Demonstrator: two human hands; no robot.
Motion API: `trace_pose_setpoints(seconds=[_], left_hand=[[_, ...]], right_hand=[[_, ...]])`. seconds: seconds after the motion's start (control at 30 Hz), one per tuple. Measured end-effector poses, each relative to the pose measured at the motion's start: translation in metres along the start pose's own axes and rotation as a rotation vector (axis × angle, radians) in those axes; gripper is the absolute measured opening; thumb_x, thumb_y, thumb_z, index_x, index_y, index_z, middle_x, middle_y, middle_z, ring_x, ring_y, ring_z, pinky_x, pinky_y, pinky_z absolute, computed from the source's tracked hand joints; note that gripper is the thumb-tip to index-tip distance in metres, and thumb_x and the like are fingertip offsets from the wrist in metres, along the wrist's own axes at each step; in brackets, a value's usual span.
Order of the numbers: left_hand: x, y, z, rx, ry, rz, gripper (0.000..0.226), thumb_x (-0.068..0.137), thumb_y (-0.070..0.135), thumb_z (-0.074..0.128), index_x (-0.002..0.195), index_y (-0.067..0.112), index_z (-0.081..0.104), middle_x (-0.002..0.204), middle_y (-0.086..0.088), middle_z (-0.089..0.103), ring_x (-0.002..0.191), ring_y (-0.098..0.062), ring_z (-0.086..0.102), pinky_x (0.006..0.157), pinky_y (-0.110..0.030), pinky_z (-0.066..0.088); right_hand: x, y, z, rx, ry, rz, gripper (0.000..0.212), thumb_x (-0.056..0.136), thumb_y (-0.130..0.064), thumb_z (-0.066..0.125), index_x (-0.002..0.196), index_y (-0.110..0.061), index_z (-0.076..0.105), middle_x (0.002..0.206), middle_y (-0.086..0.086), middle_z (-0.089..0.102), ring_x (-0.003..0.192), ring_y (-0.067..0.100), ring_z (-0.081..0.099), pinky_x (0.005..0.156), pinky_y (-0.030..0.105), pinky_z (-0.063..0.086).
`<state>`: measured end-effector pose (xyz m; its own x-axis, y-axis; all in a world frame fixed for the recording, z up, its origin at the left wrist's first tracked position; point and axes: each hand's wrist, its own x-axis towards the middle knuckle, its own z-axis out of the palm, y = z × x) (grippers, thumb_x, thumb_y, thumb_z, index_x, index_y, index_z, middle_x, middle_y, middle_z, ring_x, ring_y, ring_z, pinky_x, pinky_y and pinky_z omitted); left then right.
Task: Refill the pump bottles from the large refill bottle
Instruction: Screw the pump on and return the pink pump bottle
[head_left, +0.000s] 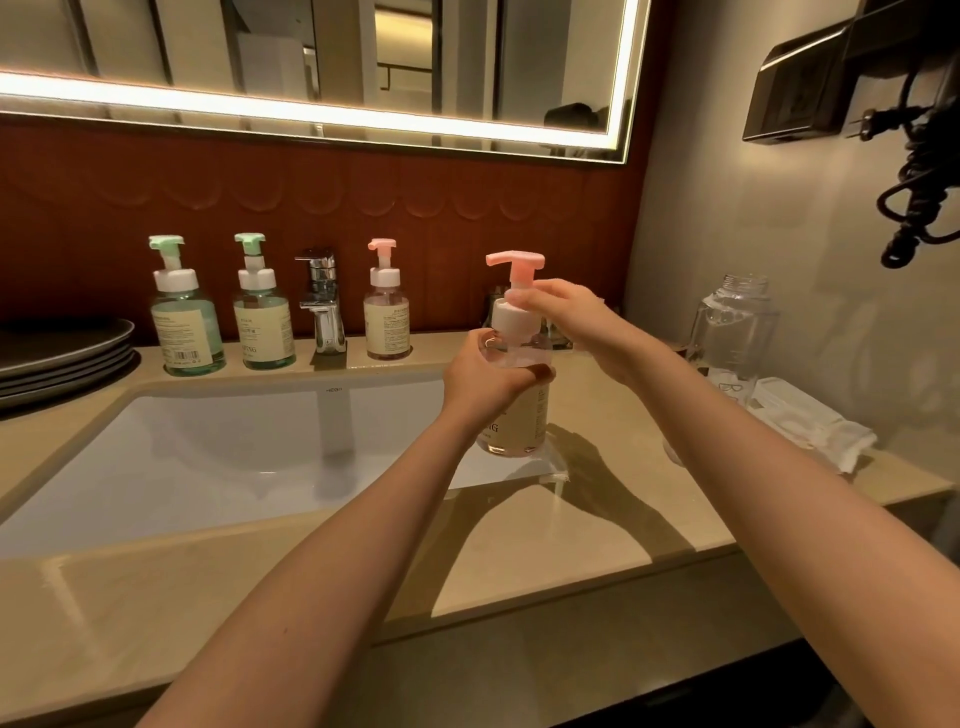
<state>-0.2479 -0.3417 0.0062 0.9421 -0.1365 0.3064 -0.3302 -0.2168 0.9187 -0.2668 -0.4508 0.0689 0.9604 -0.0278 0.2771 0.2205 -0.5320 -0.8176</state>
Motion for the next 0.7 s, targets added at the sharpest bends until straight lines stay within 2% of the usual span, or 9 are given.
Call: trace_pose_setpoints(seconds=[0.07, 0.17, 0.23, 0.3, 0.37, 0.5, 0.6, 0.7], left_hand=[[0.001, 0.0, -0.001, 0.008, 0.003, 0.005, 0.063, 0.075, 0.028, 0.076, 0.126, 0.017, 0.043, 0.129, -0.004, 0.053, 0.114, -0.021, 0.049, 0.085, -0.032, 0.038], [0.0, -0.003, 0.0, 0.04, -0.007, 0.011, 0.061, 0.074, 0.029, 0.076, 0.125, 0.017, 0.044, 0.128, -0.003, 0.053, 0.107, -0.017, 0.047, 0.083, -0.031, 0.037], [0.001, -0.005, -0.001, 0.026, -0.001, -0.016, 0.061, 0.073, 0.03, 0.077, 0.124, 0.018, 0.045, 0.127, -0.003, 0.054, 0.113, -0.02, 0.049, 0.087, -0.034, 0.039], [0.001, -0.005, -0.002, 0.004, 0.002, -0.041, 0.061, 0.072, 0.03, 0.078, 0.123, 0.018, 0.046, 0.126, -0.003, 0.056, 0.115, -0.023, 0.051, 0.089, -0.037, 0.04], [0.002, -0.005, -0.003, 0.024, -0.012, -0.045, 0.061, 0.072, 0.03, 0.077, 0.123, 0.018, 0.046, 0.126, -0.003, 0.055, 0.115, -0.024, 0.051, 0.086, -0.035, 0.04], [-0.002, -0.008, -0.001, 0.106, -0.011, -0.025, 0.066, 0.074, 0.031, 0.076, 0.129, 0.017, 0.042, 0.13, -0.005, 0.052, 0.116, -0.023, 0.049, 0.084, -0.033, 0.038], [-0.001, -0.008, -0.003, 0.084, -0.037, -0.031, 0.067, 0.074, 0.031, 0.076, 0.131, 0.018, 0.042, 0.132, -0.005, 0.051, 0.118, -0.024, 0.048, 0.088, -0.035, 0.04], [-0.001, -0.005, -0.005, 0.073, -0.083, -0.017, 0.068, 0.073, 0.031, 0.077, 0.131, 0.018, 0.042, 0.132, -0.004, 0.052, 0.118, -0.023, 0.048, 0.087, -0.035, 0.04]], right_hand=[[-0.001, 0.0, 0.001, 0.03, 0.004, -0.002, 0.042, 0.09, -0.034, 0.056, 0.127, -0.012, 0.053, 0.107, -0.005, 0.05, 0.102, 0.012, 0.047, 0.068, 0.016, 0.035], [0.003, 0.0, 0.004, -0.145, 0.17, -0.017, 0.051, 0.08, -0.045, 0.067, 0.115, -0.009, 0.058, 0.101, -0.002, 0.056, 0.095, 0.014, 0.055, 0.072, 0.022, 0.045], [0.003, 0.0, 0.005, -0.139, 0.106, -0.012, 0.057, 0.081, -0.047, 0.064, 0.122, -0.008, 0.053, 0.109, 0.0, 0.055, 0.1, 0.015, 0.053, 0.077, 0.024, 0.046], [0.0, 0.0, 0.006, -0.005, -0.014, -0.007, 0.054, 0.089, -0.039, 0.058, 0.133, -0.01, 0.046, 0.115, -0.001, 0.052, 0.104, 0.013, 0.049, 0.071, 0.017, 0.04], [-0.001, 0.002, 0.006, 0.027, -0.027, -0.016, 0.046, 0.089, -0.03, 0.06, 0.129, -0.009, 0.052, 0.11, -0.002, 0.054, 0.101, 0.013, 0.052, 0.068, 0.015, 0.039], [0.004, 0.003, 0.009, -0.127, 0.109, 0.013, 0.046, 0.077, -0.032, 0.074, 0.114, -0.009, 0.06, 0.102, 0.0, 0.059, 0.093, 0.014, 0.056, 0.073, 0.023, 0.046], [0.009, 0.005, 0.011, -0.165, 0.1, 0.052, 0.052, 0.076, -0.038, 0.073, 0.117, -0.01, 0.056, 0.105, 0.001, 0.057, 0.097, 0.016, 0.056, 0.087, 0.032, 0.05], [0.011, 0.007, 0.013, -0.173, 0.12, 0.066, 0.05, 0.075, -0.047, 0.07, 0.11, -0.014, 0.058, 0.107, 0.002, 0.061, 0.097, 0.017, 0.058, 0.085, 0.033, 0.051]])
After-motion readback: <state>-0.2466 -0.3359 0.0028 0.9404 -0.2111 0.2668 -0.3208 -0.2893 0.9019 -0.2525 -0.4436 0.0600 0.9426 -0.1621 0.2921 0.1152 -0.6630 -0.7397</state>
